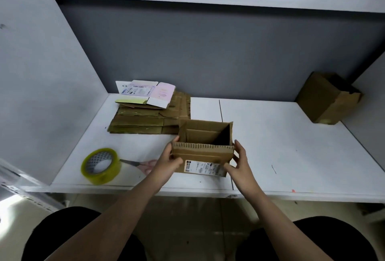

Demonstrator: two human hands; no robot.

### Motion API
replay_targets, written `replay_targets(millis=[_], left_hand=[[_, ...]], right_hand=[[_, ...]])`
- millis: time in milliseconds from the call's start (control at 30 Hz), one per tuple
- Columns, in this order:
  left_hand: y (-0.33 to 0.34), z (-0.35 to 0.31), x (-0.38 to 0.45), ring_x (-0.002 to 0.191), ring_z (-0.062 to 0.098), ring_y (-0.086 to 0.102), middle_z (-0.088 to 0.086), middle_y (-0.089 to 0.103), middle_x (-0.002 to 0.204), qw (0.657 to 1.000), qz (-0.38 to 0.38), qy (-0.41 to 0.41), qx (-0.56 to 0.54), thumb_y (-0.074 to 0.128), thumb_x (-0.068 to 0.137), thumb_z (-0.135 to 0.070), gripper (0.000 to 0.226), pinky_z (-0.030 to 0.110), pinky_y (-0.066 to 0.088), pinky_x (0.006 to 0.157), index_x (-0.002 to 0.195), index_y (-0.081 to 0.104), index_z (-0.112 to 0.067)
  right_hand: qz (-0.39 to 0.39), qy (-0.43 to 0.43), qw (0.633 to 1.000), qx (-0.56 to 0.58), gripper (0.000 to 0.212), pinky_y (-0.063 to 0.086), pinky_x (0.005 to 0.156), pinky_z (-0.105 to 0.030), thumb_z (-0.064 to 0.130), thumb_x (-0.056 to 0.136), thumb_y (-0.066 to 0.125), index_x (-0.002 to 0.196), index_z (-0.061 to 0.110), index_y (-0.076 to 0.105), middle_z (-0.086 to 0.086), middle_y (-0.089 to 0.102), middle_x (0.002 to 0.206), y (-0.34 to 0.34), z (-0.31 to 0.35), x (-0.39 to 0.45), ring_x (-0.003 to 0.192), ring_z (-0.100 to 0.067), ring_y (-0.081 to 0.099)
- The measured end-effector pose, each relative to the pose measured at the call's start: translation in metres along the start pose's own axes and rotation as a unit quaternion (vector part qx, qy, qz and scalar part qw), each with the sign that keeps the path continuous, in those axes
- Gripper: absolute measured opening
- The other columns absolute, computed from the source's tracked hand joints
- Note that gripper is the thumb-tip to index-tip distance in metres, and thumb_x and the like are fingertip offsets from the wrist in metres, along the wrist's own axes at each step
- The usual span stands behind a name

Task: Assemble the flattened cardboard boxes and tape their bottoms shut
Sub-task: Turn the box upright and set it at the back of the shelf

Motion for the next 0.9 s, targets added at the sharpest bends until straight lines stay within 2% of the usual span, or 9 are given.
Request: replay_targets(millis=[133,200,300,367,467,533,633,767,900], left_hand=[[-0.005,0.007,0.009,0.11,0.013,0.057,0.002,0.051,0.128,0.999,-0.028,-0.017,-0.032,0.049,0.094,-0.005,0.054,0.025,0.052,0.085,0.132,0.036,-0.041],[-0.008,0.007,0.013,0.111,0.017,0.057,0.005,0.049,0.128,0.998,-0.031,-0.028,-0.041,0.05,0.093,-0.007,0.049,0.024,0.052,0.082,0.129,0.039,-0.038],[-0.009,0.01,0.018,0.117,0.022,0.054,0.004,0.045,0.137,0.996,-0.056,-0.047,-0.056,0.054,0.092,-0.019,0.054,0.04,0.047,0.099,0.137,0.031,-0.04],[-0.007,0.008,0.013,0.127,0.027,0.045,0.003,0.037,0.145,0.986,-0.124,-0.07,-0.088,0.056,0.09,-0.029,0.065,0.051,0.032,0.11,0.144,0.022,-0.039],[0.014,-0.01,-0.017,0.139,0.029,0.026,0.009,0.02,0.155,0.968,-0.222,-0.074,-0.089,0.051,0.096,-0.026,0.061,0.043,0.024,0.113,0.148,0.019,-0.026],[0.041,-0.015,-0.037,0.142,0.027,0.02,0.008,0.011,0.157,0.974,-0.187,-0.07,-0.105,0.05,0.097,-0.021,0.065,0.04,0.026,0.109,0.151,0.013,-0.023],[0.073,-0.02,-0.047,0.143,0.024,0.021,0.003,0.008,0.158,0.988,-0.098,-0.069,-0.1,0.052,0.096,-0.022,0.077,0.039,0.026,0.11,0.151,-0.001,-0.031],[0.082,-0.029,-0.029,0.143,0.024,0.021,0.003,0.01,0.157,0.993,-0.05,-0.059,-0.093,0.052,0.096,-0.022,0.083,0.038,0.027,0.11,0.151,-0.01,-0.031],[0.067,-0.021,-0.009,0.133,0.022,0.039,0.001,0.031,0.152,0.995,-0.059,-0.036,-0.072,0.054,0.093,-0.023,0.073,0.035,0.038,0.105,0.151,0.01,-0.036]], right_hand=[[0.05,-0.007,0.994,-0.094,0.074,0.036,0.111,-0.027,0.012,0.092,0.06,0.143,0.045,0.017,0.005,0.023,0.146,0.005,-0.014,-0.004,0.135,-0.013,0.032],[0.06,-0.009,0.993,-0.106,0.074,0.039,0.108,-0.025,0.01,0.092,0.058,0.14,0.048,0.017,0.004,0.021,0.144,0.008,-0.016,-0.005,0.133,-0.015,0.033],[0.045,-0.006,0.995,-0.085,0.064,0.043,0.093,-0.01,0.011,0.095,0.054,0.143,0.04,0.024,0.005,0.025,0.141,0.008,-0.015,-0.005,0.129,-0.014,0.038],[-0.005,-0.009,0.999,-0.053,0.049,0.043,0.101,-0.026,0.011,0.098,0.046,0.139,0.032,0.032,0.002,0.033,0.144,0.006,-0.013,-0.004,0.126,-0.016,0.044],[-0.115,-0.017,0.992,-0.052,0.043,0.041,0.1,-0.032,0.008,0.098,0.042,0.137,0.027,0.034,-0.004,0.039,0.143,-0.001,-0.005,0.007,0.121,-0.016,0.048],[-0.117,-0.026,0.99,-0.07,0.051,0.038,0.103,-0.032,0.01,0.099,0.045,0.145,0.024,0.027,-0.004,0.03,0.151,-0.004,0.009,0.022,0.13,-0.019,0.041],[-0.014,-0.012,0.995,-0.097,0.061,0.031,0.113,-0.038,0.014,0.098,0.052,0.15,0.024,0.022,-0.003,0.028,0.154,-0.003,0.026,0.047,0.14,-0.021,0.03],[-0.043,-0.022,0.975,-0.216,0.046,0.045,0.101,-0.037,0.013,0.092,0.06,0.136,0.017,0.048,-0.01,0.051,0.132,-0.004,0.025,0.051,0.12,-0.026,0.053],[-0.069,-0.045,0.958,-0.275,0.027,0.046,0.082,-0.029,0.019,0.094,0.056,0.121,0.016,0.059,-0.007,0.057,0.116,-0.007,0.015,0.031,0.103,-0.023,0.058]])
Point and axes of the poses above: each hand's wrist, its own x-axis towards the middle knuckle, its own y-axis out of the palm, z = x × y, the point moved 2 cm from there along x, towards the middle knuckle
